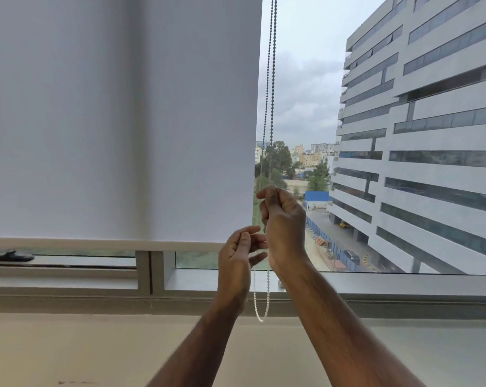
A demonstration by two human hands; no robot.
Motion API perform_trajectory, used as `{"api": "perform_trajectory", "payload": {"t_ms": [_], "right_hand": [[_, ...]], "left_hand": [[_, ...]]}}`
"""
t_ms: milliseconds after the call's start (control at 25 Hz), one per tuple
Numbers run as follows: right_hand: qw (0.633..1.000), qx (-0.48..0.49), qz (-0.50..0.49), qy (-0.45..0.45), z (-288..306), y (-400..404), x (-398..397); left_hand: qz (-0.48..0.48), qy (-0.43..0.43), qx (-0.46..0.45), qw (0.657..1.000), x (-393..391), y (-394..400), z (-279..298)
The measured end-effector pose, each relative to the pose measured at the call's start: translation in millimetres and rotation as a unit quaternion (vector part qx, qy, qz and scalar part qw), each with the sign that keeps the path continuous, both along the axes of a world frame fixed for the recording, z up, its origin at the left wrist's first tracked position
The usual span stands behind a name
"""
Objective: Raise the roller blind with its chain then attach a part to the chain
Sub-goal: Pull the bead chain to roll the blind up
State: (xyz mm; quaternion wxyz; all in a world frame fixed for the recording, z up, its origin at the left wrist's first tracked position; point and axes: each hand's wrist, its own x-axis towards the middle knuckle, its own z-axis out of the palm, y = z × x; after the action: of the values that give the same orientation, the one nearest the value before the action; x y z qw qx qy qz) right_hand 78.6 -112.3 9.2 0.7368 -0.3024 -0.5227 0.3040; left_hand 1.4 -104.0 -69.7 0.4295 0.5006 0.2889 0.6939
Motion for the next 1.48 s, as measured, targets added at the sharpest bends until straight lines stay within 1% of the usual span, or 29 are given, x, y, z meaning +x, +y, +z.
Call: {"api": "perform_trajectory", "payload": {"t_ms": [120, 240, 440, 560, 680, 840, 920, 1000, 1080, 1200, 1320, 1400, 1480], "right_hand": [[1.000, -0.005, 0.000, -0.003, -23, -1, 1], [0.999, -0.012, -0.013, -0.032, -46, -4, 1], [0.999, -0.034, 0.001, -0.030, -74, -8, -1], [0.999, -0.031, 0.011, -0.034, -84, -11, -1], [0.998, -0.039, 0.025, -0.046, -96, -13, 1], [0.996, -0.069, 0.058, -0.025, -109, -16, 3], [0.993, -0.102, 0.049, -0.017, -110, -15, 5], [0.993, -0.119, 0.020, -0.008, -99, -11, 7], [0.995, -0.100, 0.014, 0.008, -78, -5, 10], [0.999, -0.034, 0.036, 0.013, -29, 3, 11], [0.999, 0.011, 0.042, 0.008, 24, 7, 10], [0.998, 0.022, 0.055, 0.012, 53, 9, 6], [0.997, 0.011, 0.073, 0.032, 71, 10, 2]], "left_hand": [[0.021, -0.022, 0.036, 0.999, -7, 8, 38], [0.004, -0.042, 0.072, 0.996, -9, 9, 84], [-0.042, -0.018, 0.094, 0.995, -1, 7, 143], [-0.009, 0.009, 0.112, 0.994, 8, 10, 152], [0.026, 0.019, 0.137, 0.990, 14, 11, 143], [0.010, -0.004, 0.145, 0.989, 11, 6, 120], [0.016, -0.001, 0.142, 0.990, 9, 4, 108], [0.026, 0.012, 0.135, 0.990, 8, 2, 93], [0.030, 0.019, 0.133, 0.991, 8, 0, 77], [0.025, 0.020, 0.137, 0.990, 11, -4, 52], [0.030, 0.029, 0.111, 0.993, 15, -7, 27], [0.032, 0.036, 0.093, 0.995, 15, -8, 13], [0.035, 0.044, 0.081, 0.995, 14, -11, 3]]}}
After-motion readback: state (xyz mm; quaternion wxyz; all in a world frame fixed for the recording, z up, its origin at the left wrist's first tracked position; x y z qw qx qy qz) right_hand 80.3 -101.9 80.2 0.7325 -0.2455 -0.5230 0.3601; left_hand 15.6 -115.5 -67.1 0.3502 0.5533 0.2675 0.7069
